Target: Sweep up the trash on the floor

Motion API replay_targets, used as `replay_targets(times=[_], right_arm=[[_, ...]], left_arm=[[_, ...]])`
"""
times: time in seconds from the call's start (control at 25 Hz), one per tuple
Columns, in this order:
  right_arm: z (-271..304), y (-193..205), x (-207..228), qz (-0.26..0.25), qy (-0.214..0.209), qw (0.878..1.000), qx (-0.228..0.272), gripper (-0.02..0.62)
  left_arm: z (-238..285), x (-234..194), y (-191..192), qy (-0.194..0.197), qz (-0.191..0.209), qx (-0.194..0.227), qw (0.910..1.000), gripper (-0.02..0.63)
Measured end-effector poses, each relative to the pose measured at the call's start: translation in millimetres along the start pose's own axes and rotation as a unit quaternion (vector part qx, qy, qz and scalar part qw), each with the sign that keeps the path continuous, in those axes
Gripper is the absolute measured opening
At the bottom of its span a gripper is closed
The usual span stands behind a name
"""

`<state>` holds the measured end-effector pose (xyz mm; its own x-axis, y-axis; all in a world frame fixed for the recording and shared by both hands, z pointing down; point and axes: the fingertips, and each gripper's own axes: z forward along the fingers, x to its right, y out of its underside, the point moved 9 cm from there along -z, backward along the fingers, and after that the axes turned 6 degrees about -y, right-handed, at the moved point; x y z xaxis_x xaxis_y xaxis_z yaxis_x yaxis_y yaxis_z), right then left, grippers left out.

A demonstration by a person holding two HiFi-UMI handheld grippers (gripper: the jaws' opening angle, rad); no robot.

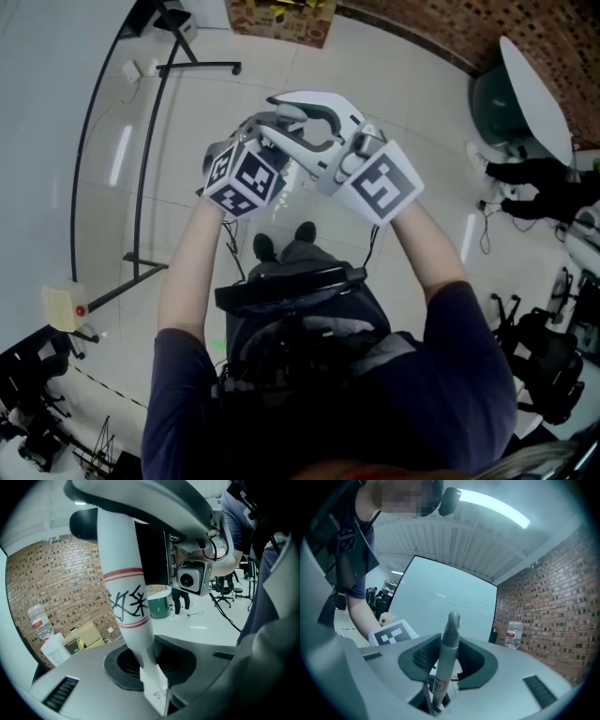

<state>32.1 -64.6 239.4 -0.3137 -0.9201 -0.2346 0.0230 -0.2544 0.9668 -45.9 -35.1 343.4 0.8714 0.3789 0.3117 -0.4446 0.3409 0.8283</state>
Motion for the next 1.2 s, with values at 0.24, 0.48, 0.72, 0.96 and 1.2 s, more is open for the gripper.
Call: replay_targets(times=[0.24,0.48,0.72,0.96,1.2], right_arm=[[52.4,-21.6,-40.2,-0.019,0.012,1.000,-0.005,0.129],[80.6,-45.8,-69.6,-0.024,0.049,0.998,0.013,0.132],[81.7,-53.6,-80.4,0.010,0.084,0.996,0.027,0.132],[55.4,-64.6,-77.8,0.013,0.044,0.998,0.049,0.133],[7.8,-65.3,-82.0,0.007,0.038,0.993,0.107,0.132]], left_arm=[[-59.0,-11.4,31.9,-0.046,-0.045,0.027,0.9976,0.046],[-105.6,-14.1,43.8,-0.141,-0.096,0.072,0.9827,0.038],[-124.6,-5.8,48.7,-0.216,-0.135,0.117,0.9601,0.032],[-128.8,13.2,28.2,-0.211,-0.121,0.122,0.9623,0.037],[-117.7,48.6,-10.5,-0.229,-0.101,0.098,0.9633,0.044]])
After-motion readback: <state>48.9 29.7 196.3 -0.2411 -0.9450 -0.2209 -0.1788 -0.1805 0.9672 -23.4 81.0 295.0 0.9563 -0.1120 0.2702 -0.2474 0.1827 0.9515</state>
